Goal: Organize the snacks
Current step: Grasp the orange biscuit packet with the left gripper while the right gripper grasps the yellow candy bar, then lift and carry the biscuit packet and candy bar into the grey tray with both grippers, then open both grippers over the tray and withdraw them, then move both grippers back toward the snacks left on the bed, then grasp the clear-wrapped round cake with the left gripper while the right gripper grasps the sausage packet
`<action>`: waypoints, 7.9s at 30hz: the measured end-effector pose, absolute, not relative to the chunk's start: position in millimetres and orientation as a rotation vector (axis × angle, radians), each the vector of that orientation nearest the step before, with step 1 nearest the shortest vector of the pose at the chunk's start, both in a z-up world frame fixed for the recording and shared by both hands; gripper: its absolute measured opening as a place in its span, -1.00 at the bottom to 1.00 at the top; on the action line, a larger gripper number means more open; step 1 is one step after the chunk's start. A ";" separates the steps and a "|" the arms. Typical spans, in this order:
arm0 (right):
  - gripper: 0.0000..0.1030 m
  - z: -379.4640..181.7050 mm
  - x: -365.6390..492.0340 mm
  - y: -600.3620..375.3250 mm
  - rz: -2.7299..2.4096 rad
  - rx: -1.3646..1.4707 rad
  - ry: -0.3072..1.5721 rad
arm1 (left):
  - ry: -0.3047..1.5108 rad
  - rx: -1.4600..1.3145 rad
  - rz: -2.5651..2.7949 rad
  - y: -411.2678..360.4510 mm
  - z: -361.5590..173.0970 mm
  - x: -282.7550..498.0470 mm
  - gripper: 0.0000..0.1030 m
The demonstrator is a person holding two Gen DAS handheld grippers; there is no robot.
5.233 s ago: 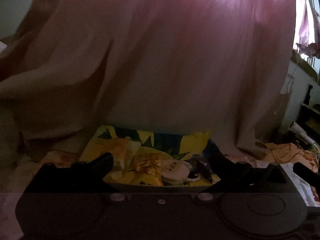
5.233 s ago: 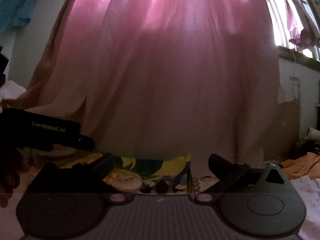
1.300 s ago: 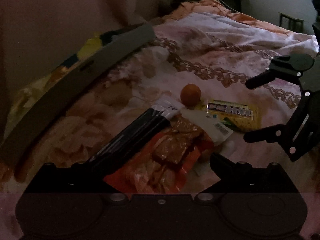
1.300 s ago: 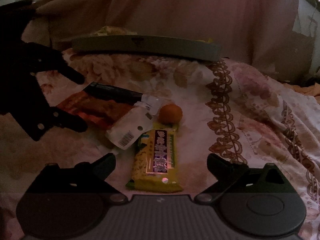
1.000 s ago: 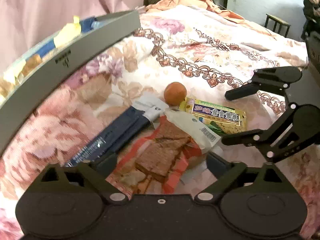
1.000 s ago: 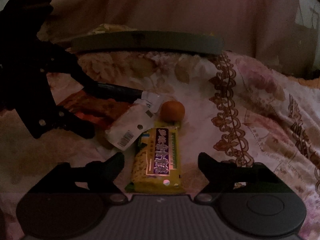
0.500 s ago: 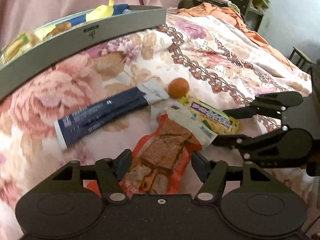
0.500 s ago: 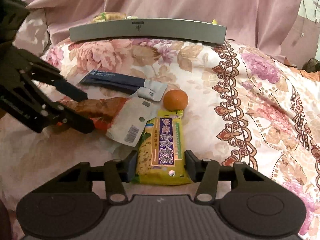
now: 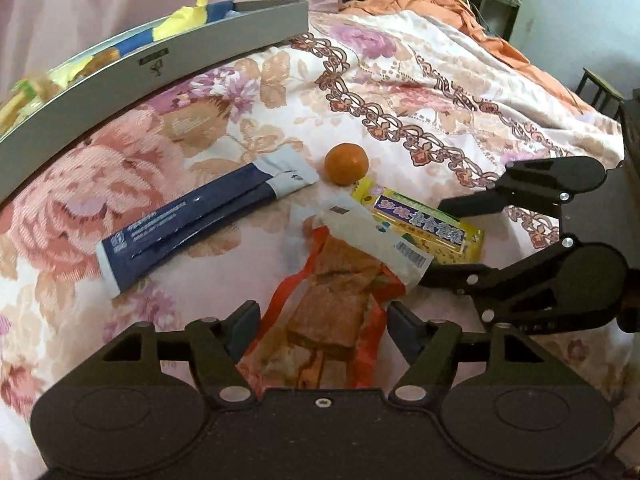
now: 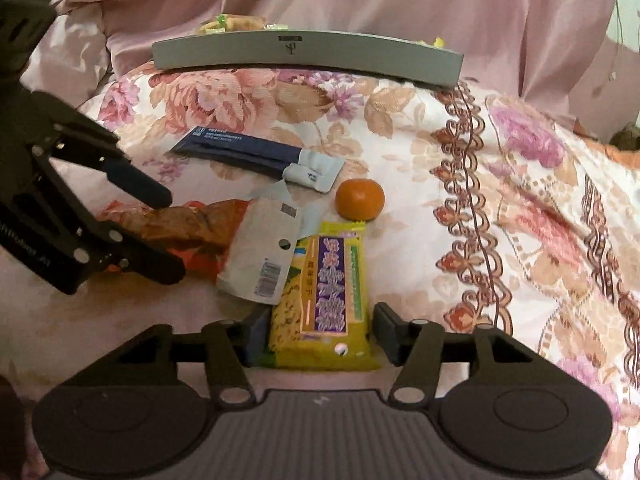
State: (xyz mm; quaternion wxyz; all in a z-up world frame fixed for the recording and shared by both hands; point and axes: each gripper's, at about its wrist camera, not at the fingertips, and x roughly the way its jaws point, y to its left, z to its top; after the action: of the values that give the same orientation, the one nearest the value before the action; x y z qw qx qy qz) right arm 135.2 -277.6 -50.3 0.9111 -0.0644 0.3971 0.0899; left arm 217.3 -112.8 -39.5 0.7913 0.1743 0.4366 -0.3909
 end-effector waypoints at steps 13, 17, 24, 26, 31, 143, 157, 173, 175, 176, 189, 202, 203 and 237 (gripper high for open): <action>0.02 -52.2 135.6 -276.1 0.197 -0.105 0.809 | 0.997 0.209 -0.696 -91.3 -38.9 209.0 0.07; 0.02 -49.0 132.2 -273.1 0.203 -0.101 0.820 | 0.997 0.065 -0.626 -74.4 -32.6 200.6 0.05; 0.02 -43.6 120.7 -264.3 0.214 -0.134 0.817 | 1.036 -0.080 -0.397 -58.2 -34.1 188.8 0.03; 0.02 -42.3 117.2 -260.9 0.207 -0.171 0.816 | 1.030 -0.098 -0.367 -56.4 -34.2 184.6 0.03; 0.02 -42.6 107.9 -248.0 0.199 -0.310 0.799 | 1.017 -0.105 -0.322 -55.9 -30.2 176.3 0.02; 0.99 74.6 251.6 -301.8 0.079 -0.030 0.236 | 0.428 -0.159 -0.214 -90.7 82.1 294.6 0.98; 1.00 93.1 152.6 -291.0 0.071 -0.006 0.193 | 0.420 -0.181 -0.181 -58.6 91.8 196.1 0.98; 1.00 66.7 72.3 -279.0 0.062 0.018 0.254 | 0.511 -0.176 -0.157 -27.5 58.4 124.7 0.98; 1.00 61.1 64.7 -277.6 0.071 0.014 0.279 | 0.538 -0.179 -0.154 -21.7 50.8 116.8 0.98; 1.00 58.5 61.3 -276.3 0.074 0.013 0.293 | 0.552 -0.180 -0.154 -19.4 47.4 113.8 0.99; 1.00 32.7 35.1 -261.3 0.102 -0.005 0.479 | 0.689 -0.129 -0.155 -4.9 7.4 87.8 0.99; 1.00 7.0 42.7 -252.4 0.116 -0.022 0.619 | 0.780 -0.049 -0.196 -14.5 -23.4 91.7 0.98; 1.00 5.2 43.5 -252.3 0.117 -0.022 0.625 | 0.787 -0.044 -0.202 -15.2 -25.2 92.6 0.98; 0.81 -46.3 136.5 -257.1 0.231 0.083 0.728 | 0.788 0.048 -0.371 -35.6 -61.1 128.7 0.03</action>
State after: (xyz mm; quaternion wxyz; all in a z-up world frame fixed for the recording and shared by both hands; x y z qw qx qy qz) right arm 136.5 -257.1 -46.3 0.9272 0.0406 0.3550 0.1127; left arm 128.7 -35.6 -61.1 0.9063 0.0232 0.3817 -0.1798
